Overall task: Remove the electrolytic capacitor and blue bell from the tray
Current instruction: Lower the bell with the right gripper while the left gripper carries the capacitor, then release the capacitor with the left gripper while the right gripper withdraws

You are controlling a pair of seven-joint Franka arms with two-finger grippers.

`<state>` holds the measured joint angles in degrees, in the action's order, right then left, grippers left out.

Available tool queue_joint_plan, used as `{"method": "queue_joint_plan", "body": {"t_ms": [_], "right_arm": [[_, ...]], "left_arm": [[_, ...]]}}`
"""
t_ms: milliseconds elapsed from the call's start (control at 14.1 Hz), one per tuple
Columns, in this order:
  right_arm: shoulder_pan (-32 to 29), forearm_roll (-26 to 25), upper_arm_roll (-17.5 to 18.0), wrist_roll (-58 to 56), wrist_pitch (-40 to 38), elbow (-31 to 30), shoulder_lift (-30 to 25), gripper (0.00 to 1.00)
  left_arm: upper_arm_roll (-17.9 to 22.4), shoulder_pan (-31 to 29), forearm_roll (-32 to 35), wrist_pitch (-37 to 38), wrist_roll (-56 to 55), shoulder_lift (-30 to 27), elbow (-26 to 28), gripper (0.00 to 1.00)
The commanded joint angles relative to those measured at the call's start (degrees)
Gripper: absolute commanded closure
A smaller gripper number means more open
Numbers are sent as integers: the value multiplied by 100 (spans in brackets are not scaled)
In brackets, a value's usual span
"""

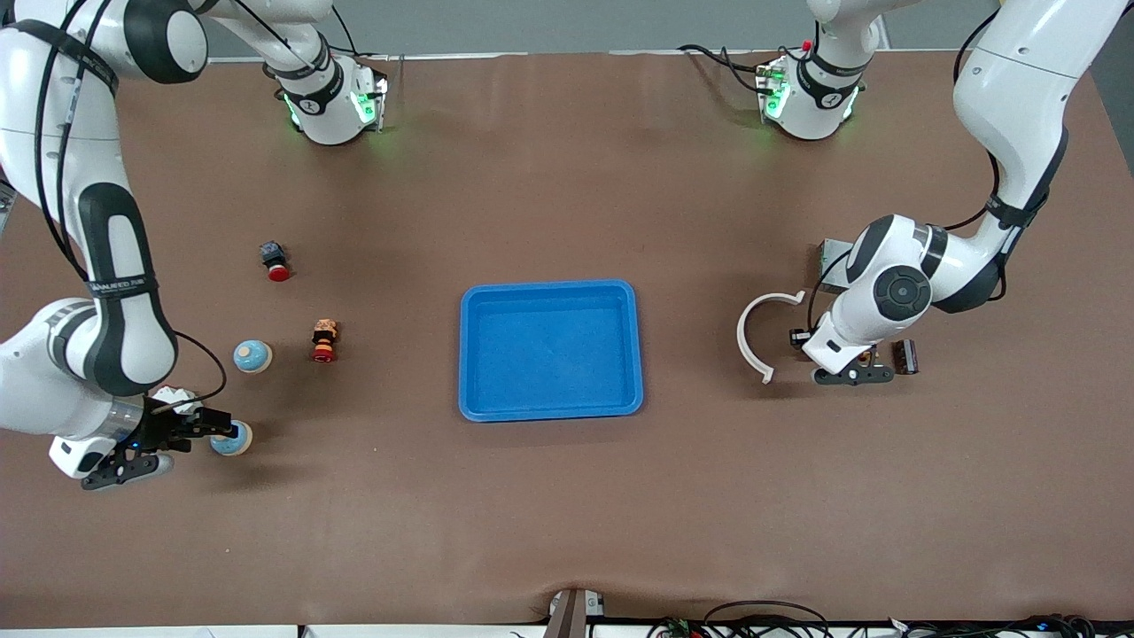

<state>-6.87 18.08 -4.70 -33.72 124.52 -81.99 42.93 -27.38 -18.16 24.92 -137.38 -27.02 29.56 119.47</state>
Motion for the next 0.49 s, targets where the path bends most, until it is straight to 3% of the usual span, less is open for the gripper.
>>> {"method": "queue_joint_plan", "body": {"t_ms": [0, 424], "right_arm": [[-25, 20, 4, 347, -462, 25, -372, 0], [133, -700, 30, 1402, -1095, 25, -1093, 0]], "left_arm": [[-40, -39, 144, -35, 12, 94, -91, 100], [-40, -39, 153, -35, 12, 217, -187, 100]]}}
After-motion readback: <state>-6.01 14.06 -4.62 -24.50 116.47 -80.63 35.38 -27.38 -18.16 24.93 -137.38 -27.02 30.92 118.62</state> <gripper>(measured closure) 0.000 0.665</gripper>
